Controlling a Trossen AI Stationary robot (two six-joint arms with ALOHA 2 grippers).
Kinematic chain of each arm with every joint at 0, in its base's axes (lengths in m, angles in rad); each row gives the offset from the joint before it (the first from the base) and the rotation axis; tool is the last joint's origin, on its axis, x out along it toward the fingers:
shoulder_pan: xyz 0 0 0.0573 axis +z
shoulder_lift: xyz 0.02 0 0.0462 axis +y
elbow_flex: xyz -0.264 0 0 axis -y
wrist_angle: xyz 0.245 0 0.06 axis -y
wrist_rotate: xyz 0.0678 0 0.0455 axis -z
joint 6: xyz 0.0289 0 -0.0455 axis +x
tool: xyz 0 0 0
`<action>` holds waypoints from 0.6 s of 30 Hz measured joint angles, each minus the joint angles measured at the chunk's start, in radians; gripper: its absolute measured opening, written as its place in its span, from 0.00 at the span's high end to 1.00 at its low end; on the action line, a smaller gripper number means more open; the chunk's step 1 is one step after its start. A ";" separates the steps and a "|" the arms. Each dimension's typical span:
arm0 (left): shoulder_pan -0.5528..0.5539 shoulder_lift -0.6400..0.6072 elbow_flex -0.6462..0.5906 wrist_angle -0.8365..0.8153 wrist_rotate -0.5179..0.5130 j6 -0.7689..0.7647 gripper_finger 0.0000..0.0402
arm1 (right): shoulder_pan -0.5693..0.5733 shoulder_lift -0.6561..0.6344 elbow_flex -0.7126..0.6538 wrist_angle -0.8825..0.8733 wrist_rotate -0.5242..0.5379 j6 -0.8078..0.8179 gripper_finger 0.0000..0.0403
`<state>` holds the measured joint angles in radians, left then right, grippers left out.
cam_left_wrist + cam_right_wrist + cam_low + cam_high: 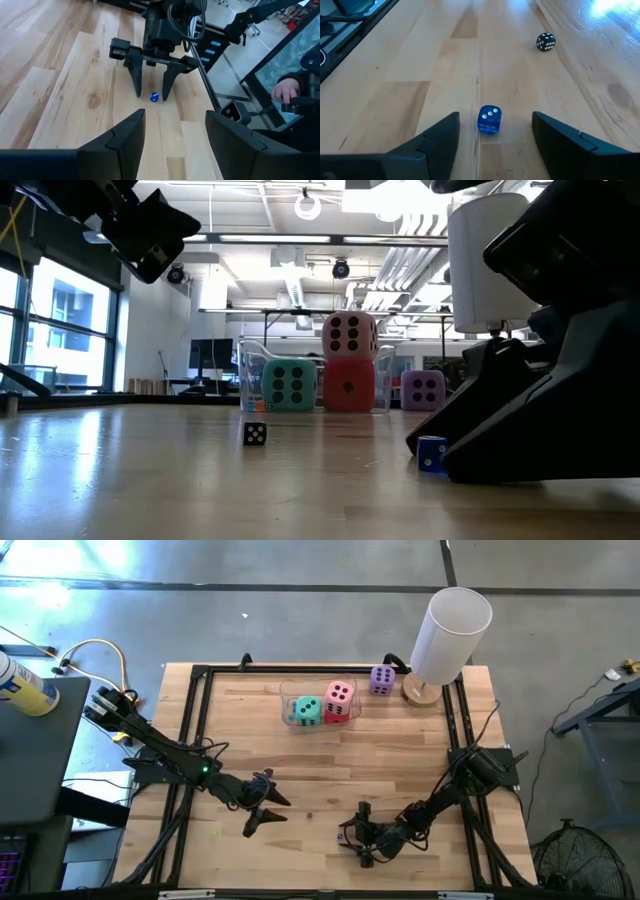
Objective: Pick & Place Dice
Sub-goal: Put the small blue dice into the transparent bin
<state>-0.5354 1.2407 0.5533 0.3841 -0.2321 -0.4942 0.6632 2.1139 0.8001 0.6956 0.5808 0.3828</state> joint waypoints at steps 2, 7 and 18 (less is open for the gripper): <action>0.000 0.000 0.000 0.001 0.000 0.000 0.50 | -0.006 0.000 0.000 0.010 -0.014 -0.002 0.40; 0.000 0.000 0.000 0.001 0.000 0.000 0.50 | -0.013 0.001 0.000 0.020 -0.020 -0.024 0.40; 0.043 0.000 0.000 0.040 -0.002 0.129 0.50 | -0.017 0.001 0.000 0.019 -0.027 -0.022 0.56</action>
<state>-0.4928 1.2407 0.5533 0.4238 -0.2340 -0.3651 0.6464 2.1147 0.8001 0.7149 0.5537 0.3611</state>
